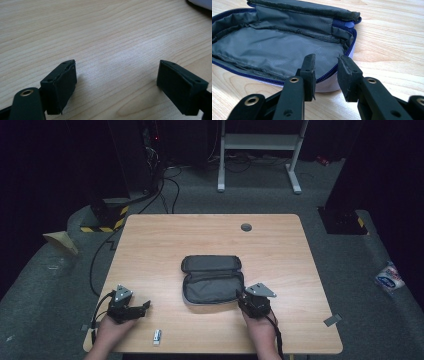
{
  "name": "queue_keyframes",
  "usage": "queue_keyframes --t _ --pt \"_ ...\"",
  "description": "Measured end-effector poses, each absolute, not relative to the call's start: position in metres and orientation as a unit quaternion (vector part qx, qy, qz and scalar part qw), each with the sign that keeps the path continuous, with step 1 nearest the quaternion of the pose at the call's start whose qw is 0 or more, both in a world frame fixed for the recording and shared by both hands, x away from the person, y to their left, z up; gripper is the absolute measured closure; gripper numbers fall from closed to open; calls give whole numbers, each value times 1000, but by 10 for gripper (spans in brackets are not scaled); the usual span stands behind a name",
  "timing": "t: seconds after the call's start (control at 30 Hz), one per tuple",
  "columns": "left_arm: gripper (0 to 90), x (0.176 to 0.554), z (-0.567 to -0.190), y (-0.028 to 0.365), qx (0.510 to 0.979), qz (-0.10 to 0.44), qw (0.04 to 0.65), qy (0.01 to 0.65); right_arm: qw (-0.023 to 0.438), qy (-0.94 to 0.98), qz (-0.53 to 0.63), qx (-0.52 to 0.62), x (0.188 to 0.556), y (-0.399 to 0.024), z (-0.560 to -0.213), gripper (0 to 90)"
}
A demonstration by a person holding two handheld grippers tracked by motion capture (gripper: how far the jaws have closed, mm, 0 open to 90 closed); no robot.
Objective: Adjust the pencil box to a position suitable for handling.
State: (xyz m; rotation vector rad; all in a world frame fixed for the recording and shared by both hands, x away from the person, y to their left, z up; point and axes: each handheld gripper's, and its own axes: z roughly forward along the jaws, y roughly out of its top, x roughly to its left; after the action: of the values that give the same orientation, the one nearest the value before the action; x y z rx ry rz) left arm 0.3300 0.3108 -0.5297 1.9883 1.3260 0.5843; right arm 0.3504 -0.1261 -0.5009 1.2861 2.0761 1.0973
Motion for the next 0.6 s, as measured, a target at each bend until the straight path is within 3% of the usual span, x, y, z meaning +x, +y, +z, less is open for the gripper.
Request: queue_keyframes --t 0.6 --pt "167 330 -530 311 762 224 334 508 223 760 404 457 352 -113 -502 664"
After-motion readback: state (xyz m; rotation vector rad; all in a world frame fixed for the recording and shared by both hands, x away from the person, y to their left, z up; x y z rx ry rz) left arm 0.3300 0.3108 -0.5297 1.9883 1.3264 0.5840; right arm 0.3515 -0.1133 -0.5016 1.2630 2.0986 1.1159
